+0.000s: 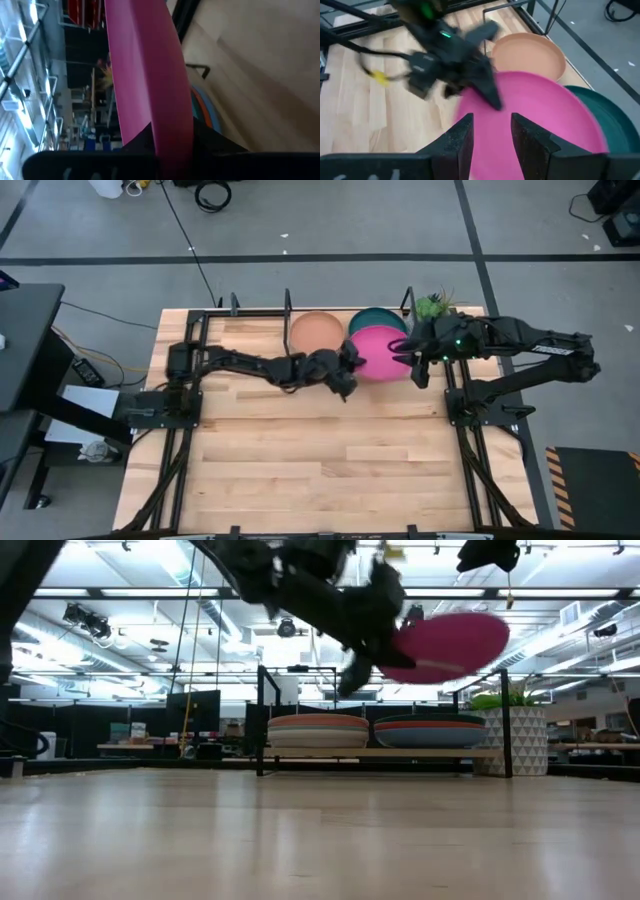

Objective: Place and stack plates onto a shelf
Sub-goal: Stack the pink plate on top of the dark blue plate on the shelf

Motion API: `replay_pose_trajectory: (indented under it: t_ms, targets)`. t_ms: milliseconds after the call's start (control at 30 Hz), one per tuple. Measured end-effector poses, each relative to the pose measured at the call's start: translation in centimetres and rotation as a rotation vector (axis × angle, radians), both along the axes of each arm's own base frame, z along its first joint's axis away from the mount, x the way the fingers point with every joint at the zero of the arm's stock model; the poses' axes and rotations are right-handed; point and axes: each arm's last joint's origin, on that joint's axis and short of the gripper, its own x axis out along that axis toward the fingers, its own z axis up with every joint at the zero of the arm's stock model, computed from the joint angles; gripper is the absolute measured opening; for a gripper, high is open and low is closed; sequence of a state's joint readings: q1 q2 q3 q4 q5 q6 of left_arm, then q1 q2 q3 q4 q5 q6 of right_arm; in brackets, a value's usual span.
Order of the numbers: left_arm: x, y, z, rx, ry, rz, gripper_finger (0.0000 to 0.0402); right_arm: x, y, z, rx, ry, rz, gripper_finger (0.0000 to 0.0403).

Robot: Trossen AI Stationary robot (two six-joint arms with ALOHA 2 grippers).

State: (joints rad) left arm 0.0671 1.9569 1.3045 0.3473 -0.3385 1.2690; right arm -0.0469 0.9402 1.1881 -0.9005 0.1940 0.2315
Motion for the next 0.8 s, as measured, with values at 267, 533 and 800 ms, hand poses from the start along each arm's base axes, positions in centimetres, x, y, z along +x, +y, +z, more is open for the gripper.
replay_pose_trajectory:
  t_ms: [267,533,800]
  targets:
    - [3.2,5.7,-0.8,-0.041,0.075,0.056,0.0053,0.4,0.7,-0.2,-0.056,0.018,0.015,0.0136]
    - [4.1,10.2,-1.0,-0.113,0.087,0.094,0.0081,0.4,0.9,-0.2,-0.079,0.028,0.03,0.0136]
    - [3.8,9.5,-1.9,-0.361,0.116,0.073,0.0186,0.4,0.9,-0.3,-0.083,0.035,0.026,0.0136]
